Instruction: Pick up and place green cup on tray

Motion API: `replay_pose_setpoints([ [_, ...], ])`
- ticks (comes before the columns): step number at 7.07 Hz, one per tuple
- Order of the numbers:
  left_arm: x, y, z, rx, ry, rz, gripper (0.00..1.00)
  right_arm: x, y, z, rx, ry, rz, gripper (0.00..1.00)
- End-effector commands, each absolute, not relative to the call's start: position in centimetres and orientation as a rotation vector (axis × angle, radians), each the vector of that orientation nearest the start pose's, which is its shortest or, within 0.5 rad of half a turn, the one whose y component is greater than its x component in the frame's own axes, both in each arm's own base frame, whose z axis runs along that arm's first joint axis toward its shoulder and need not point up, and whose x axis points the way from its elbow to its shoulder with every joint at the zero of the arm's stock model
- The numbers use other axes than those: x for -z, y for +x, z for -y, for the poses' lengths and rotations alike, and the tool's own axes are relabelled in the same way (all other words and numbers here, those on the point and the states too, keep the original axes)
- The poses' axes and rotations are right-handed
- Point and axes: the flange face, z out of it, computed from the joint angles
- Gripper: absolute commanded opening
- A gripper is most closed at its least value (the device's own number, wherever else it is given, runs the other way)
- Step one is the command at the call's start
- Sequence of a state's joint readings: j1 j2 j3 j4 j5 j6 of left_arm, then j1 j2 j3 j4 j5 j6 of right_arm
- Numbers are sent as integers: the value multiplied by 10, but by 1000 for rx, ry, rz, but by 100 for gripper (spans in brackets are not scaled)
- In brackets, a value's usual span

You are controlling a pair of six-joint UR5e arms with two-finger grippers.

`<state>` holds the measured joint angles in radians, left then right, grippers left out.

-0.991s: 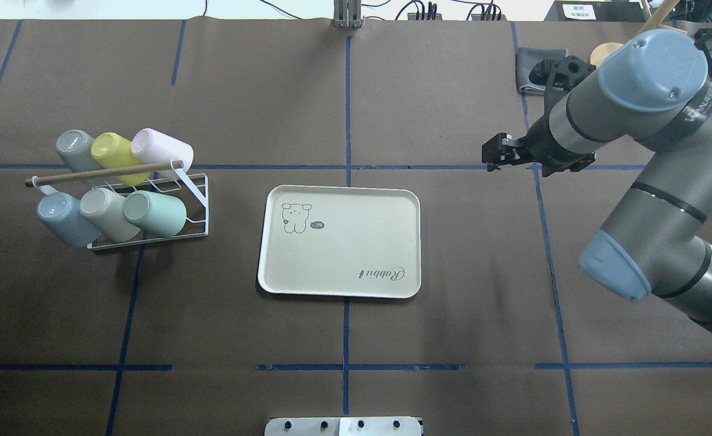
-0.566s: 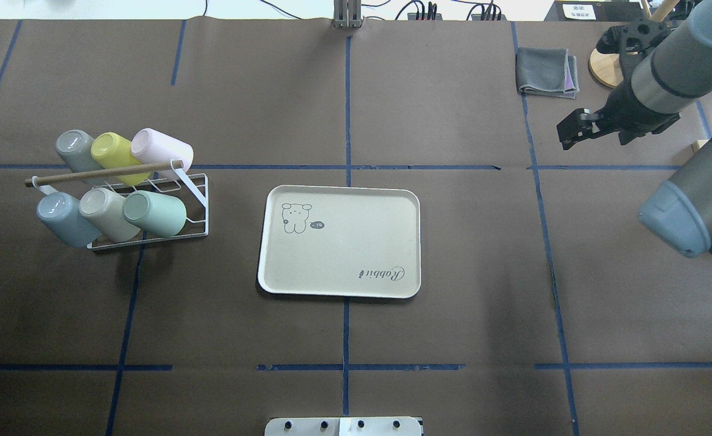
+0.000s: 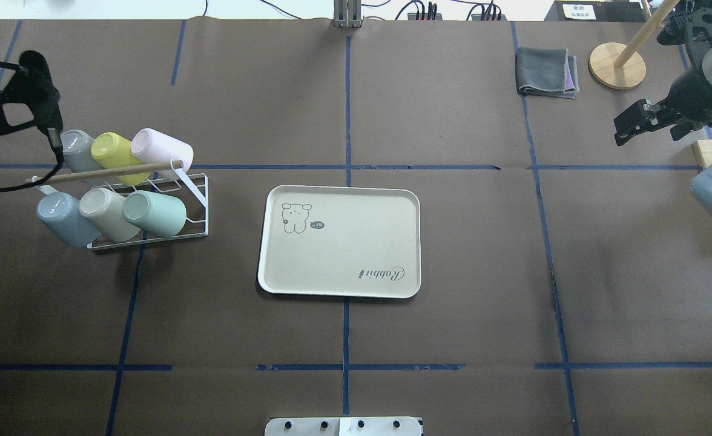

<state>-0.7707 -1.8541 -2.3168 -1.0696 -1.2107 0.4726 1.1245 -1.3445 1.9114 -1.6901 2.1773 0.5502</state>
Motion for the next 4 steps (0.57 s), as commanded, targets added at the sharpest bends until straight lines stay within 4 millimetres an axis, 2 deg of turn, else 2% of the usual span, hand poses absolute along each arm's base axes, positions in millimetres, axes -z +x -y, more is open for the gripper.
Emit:
replay_pose_setpoints([
  [1, -236, 282, 395, -1490, 673, 649, 99, -413, -147, 526, 16, 46, 785, 100],
  [2, -237, 319, 371, -1563, 698, 697, 99, -439, -121, 519, 54, 66, 779, 100],
  [3, -244, 348, 354, -1623, 706, 706, 100, -456, -101, 513, 48, 69, 785, 100],
  [4, -260, 381, 343, -1670, 680, 823, 100, -466, -91, 508, 52, 63, 792, 100],
])
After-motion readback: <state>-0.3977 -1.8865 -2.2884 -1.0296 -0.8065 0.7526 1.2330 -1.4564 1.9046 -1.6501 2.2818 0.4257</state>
